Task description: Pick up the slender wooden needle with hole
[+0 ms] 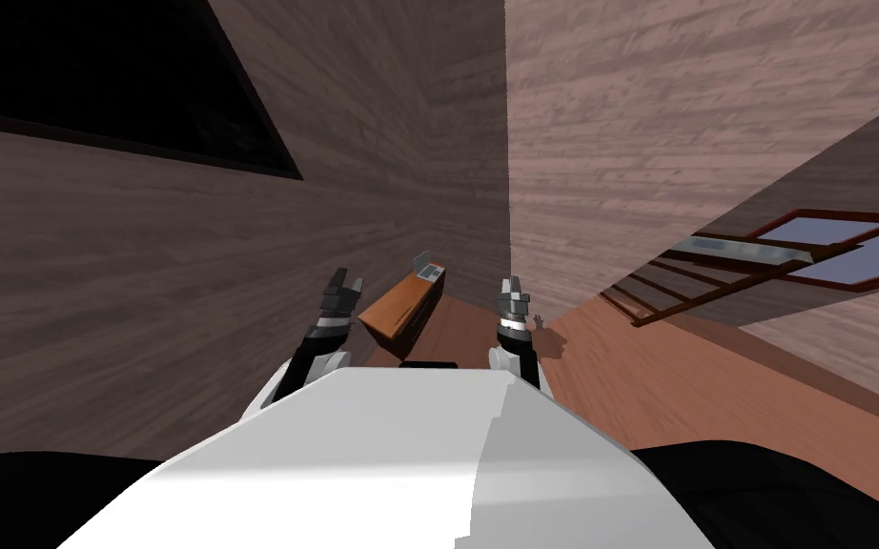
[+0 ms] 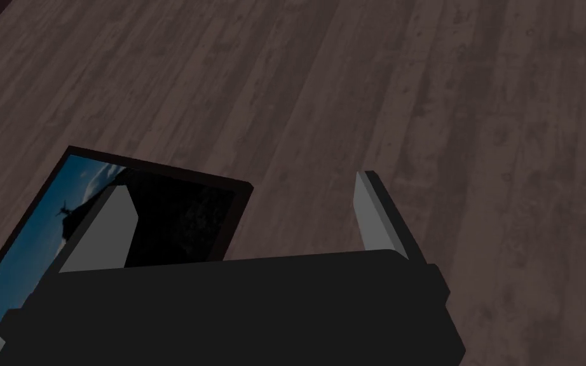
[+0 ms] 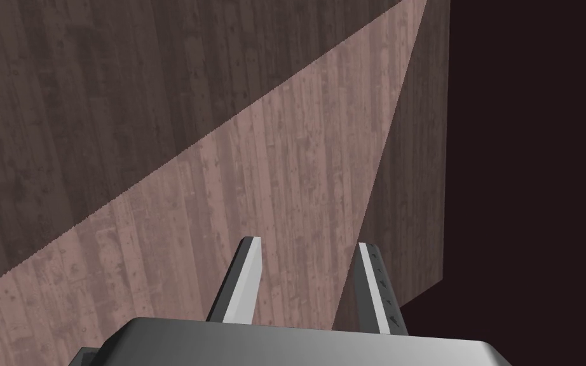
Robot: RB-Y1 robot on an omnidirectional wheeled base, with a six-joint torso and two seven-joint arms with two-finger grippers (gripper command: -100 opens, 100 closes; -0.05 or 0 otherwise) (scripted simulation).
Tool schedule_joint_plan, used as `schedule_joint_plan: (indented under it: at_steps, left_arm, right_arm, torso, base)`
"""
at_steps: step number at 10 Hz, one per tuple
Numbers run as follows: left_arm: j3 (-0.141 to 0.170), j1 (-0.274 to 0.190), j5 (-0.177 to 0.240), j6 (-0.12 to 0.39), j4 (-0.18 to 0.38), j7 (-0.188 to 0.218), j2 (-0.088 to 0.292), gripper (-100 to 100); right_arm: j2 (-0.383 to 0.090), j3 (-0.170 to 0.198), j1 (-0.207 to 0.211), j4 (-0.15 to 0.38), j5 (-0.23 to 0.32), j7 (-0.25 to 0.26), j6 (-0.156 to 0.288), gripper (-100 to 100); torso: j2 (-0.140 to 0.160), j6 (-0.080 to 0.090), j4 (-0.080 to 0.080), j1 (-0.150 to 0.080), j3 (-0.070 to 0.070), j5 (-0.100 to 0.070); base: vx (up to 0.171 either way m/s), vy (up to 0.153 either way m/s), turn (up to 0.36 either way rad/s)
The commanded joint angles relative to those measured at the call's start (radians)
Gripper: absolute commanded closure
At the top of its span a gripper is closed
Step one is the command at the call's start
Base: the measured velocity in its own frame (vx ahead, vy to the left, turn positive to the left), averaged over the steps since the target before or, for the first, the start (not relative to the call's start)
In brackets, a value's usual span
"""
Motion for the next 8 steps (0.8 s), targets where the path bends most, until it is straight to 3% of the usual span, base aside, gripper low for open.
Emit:
schedule_joint_plan:
  at_steps: [1, 3, 4, 7, 8]
  left_arm:
    - [-0.011, 0.023, 0.050, 0.031, 0.035, 0.024, 0.027, -100]
    - [-0.019, 0.049, 0.107, 0.064, 0.094, 0.057, 0.061, -100]
    - [-0.019, 0.049, 0.119, 0.064, 0.094, 0.057, 0.061, -100]
    - [-0.025, 0.089, 0.220, 0.128, 0.190, 0.108, 0.103, -100]
    - [-0.025, 0.089, 0.226, 0.128, 0.190, 0.108, 0.103, -100]
  right_arm:
    - [0.000, 0.000, 0.000, 0.000, 0.000, 0.000, 0.000, 0]
    - [0.000, 0.000, 0.000, 0.000, 0.000, 0.000, 0.000, 0]
    - [0.000, 0.000, 0.000, 0.000, 0.000, 0.000, 0.000, 0]
    - [0.000, 0.000, 0.000, 0.000, 0.000, 0.000, 0.000, 0]
    - [0.000, 0.000, 0.000, 0.000, 0.000, 0.000, 0.000, 0]
  torso:
    - [0.000, 0.000, 0.000, 0.000, 0.000, 0.000]
    - [0.002, 0.000, 0.000, -0.002, 0.001, -0.001]
    - [0.000, 0.000, 0.000, -0.001, 0.000, 0.000]
    - [0.002, 0.000, 0.000, 0.003, 0.001, 0.001]
    - [-0.001, 0.000, 0.000, 0.000, -0.001, 0.000]
  base:
    - [0.065, -0.229, -0.105]
    - [0.085, -0.228, -0.137]
    - [0.079, -0.156, -0.009]
    - [0.095, -0.167, -0.110]
    - [0.120, -0.164, -0.030]
